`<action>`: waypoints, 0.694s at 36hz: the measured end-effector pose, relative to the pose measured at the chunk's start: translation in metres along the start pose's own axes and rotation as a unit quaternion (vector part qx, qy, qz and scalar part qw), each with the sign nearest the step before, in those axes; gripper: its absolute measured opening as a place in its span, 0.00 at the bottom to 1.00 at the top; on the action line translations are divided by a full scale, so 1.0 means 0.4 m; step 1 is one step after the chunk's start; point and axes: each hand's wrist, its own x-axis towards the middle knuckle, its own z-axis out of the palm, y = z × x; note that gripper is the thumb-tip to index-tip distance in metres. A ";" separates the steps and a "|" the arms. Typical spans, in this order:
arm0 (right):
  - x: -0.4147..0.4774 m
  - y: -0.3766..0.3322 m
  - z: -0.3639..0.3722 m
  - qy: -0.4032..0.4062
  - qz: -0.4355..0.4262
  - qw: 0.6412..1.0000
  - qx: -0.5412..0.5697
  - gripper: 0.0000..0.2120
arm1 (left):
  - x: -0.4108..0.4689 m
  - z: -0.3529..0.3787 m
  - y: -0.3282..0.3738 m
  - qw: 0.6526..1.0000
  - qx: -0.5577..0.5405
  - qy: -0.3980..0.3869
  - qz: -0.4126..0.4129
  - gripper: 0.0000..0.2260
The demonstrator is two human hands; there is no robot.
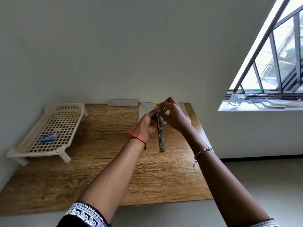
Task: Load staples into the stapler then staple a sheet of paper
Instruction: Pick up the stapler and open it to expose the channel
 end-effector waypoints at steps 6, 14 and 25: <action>-0.008 -0.001 0.010 -0.018 -0.007 1.000 -0.021 0.05 | 0.008 0.000 0.002 1.000 0.018 -0.004 0.005 0.14; -0.012 -0.003 0.012 -0.036 0.015 0.999 -0.022 0.07 | 0.010 0.001 -0.010 1.000 0.005 0.016 0.008 0.12; -0.029 -0.009 0.019 0.026 -0.010 0.999 -0.018 0.07 | 0.019 0.005 -0.040 0.998 0.024 0.063 0.013 0.10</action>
